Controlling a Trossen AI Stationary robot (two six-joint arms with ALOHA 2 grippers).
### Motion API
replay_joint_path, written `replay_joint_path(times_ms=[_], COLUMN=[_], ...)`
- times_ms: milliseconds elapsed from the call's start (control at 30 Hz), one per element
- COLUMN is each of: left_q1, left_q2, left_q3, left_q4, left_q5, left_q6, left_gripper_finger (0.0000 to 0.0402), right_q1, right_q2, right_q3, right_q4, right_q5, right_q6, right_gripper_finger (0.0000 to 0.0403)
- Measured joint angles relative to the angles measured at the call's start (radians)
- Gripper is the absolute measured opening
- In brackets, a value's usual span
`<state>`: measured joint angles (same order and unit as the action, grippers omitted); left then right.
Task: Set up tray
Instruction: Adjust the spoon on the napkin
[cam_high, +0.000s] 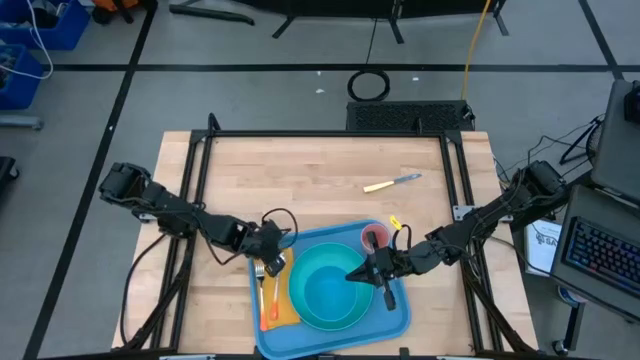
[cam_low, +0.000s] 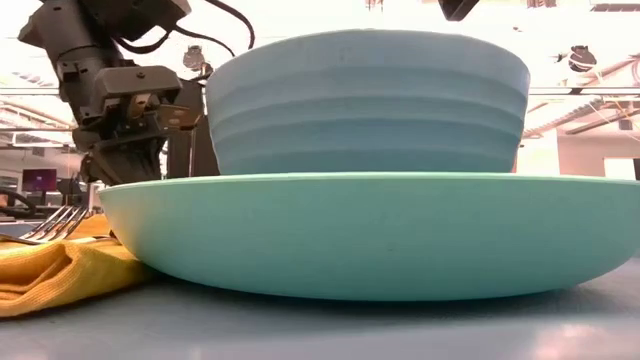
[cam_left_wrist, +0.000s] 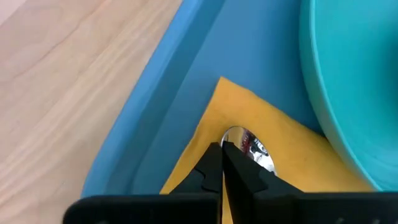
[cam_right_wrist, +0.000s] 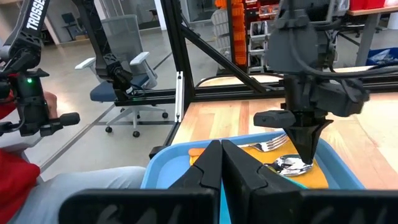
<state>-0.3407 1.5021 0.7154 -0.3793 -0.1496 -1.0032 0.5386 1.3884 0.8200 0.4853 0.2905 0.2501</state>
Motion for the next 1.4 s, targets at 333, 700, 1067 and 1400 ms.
replay_joint_path(times_ms=[333, 700, 1067, 1400], left_q1=[-0.090, -0.147, -0.171, -0.185], left_q2=[-0.008, -0.012, -0.011, -0.011], left_q3=[-0.001, -0.003, -0.003, -0.003], left_q4=[-0.036, -0.061, -0.045, 0.008], left_q5=[-0.088, -0.197, -0.228, -0.211], left_q6=[-0.100, -0.197, -0.255, -0.256], left_gripper_finger=[0.0002, 0.0006, 0.0050, 0.0080], right_q1=[0.000, 0.000, 0.000, 0.000], right_q2=[0.000, 0.000, 0.000, 0.000], right_q3=[0.000, 0.000, 0.000, 0.000], right_q4=[-0.004, -0.004, -0.004, -0.004], right_q5=[0.000, 0.000, 0.000, 0.000], right_q6=[0.000, 0.000, 0.000, 0.000], right_gripper_finger=[0.0000, 0.0000, 0.0000, 0.0000])
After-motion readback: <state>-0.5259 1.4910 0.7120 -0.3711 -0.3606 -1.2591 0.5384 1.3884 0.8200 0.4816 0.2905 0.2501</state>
